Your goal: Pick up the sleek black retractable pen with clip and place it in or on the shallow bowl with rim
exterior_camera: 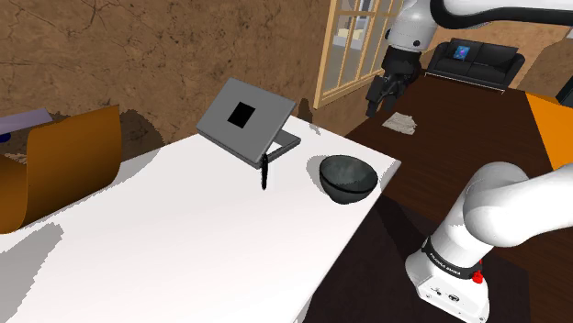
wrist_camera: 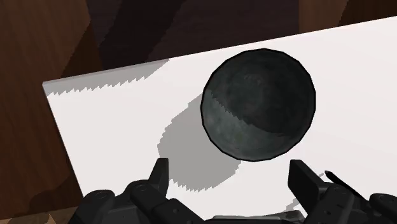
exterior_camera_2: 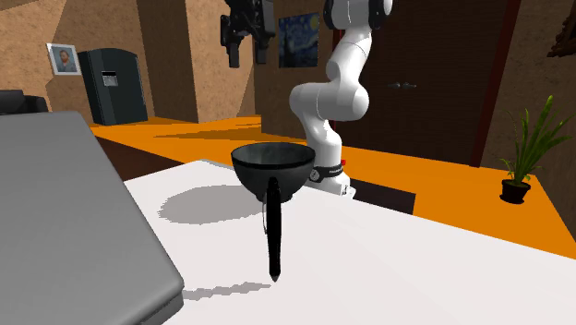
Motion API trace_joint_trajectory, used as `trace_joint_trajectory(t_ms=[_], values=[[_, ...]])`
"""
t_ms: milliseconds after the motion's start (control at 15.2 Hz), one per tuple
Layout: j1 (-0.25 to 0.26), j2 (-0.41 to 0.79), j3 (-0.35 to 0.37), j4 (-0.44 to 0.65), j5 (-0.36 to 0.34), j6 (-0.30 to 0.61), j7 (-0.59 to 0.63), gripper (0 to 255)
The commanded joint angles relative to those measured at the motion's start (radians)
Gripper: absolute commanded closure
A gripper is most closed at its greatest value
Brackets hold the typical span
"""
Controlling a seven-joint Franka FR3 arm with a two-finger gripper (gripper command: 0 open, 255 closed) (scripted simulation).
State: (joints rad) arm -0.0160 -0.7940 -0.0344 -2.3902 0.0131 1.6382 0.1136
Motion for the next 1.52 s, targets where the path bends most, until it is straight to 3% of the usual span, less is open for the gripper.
trace_joint_trajectory(t_ms=[0, 792, 1452], values=[[0.0, 0.0, 0.0, 0.0, 0.0, 0.0, 0.0, 0], [0.06, 0.314, 0.208, 0.079, 0.06, 0.256, 0.216, 0], [0.083, 0.66, 0.355, 0.286, -0.024, 0.392, 0.424, 0]])
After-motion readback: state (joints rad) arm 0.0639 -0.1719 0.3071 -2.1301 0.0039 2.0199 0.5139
